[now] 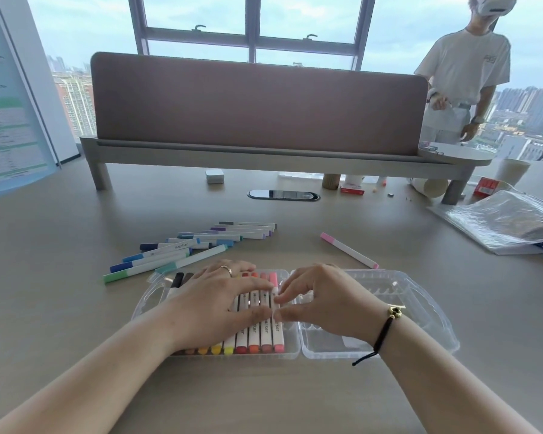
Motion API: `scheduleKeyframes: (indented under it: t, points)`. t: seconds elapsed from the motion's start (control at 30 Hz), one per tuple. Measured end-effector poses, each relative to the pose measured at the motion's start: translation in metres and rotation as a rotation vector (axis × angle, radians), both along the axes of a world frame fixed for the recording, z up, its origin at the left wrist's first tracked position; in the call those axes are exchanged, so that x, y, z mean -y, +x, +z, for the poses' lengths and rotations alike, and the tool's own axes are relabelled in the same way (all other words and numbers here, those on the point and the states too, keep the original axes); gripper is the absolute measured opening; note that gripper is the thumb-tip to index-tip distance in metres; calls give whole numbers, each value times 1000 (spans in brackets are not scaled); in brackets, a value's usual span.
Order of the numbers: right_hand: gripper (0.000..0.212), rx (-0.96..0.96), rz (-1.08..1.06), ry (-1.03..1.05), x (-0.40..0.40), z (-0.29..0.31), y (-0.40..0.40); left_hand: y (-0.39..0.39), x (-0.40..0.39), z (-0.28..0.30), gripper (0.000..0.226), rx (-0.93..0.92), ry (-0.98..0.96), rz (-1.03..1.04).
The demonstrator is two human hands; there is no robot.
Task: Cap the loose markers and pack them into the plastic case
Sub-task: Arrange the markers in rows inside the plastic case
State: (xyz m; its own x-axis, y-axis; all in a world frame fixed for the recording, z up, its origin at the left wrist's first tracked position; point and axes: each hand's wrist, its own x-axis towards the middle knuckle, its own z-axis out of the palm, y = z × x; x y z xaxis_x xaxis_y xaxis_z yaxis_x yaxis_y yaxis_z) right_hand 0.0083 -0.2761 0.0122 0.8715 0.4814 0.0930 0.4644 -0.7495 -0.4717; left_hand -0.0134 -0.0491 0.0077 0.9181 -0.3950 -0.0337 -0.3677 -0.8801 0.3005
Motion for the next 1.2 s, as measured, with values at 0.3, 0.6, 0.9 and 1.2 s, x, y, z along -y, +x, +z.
scheduleKeyframes:
  t: [0.3, 0.6, 0.9, 1.2]
  points:
    - [33, -9, -9, 27, 0, -3, 2, -1, 1, 1, 59, 6, 0, 5]
    - [12, 136, -296, 161, 25, 20, 36, 4, -1, -2, 62, -2, 13, 7]
    - [13, -28, -664, -105, 78, 1, 104, 7, -3, -7, 62, 4, -30, 10]
    - [26, 77, -618, 86, 52, 15, 85, 9, -4, -4, 59, -30, -23, 36]
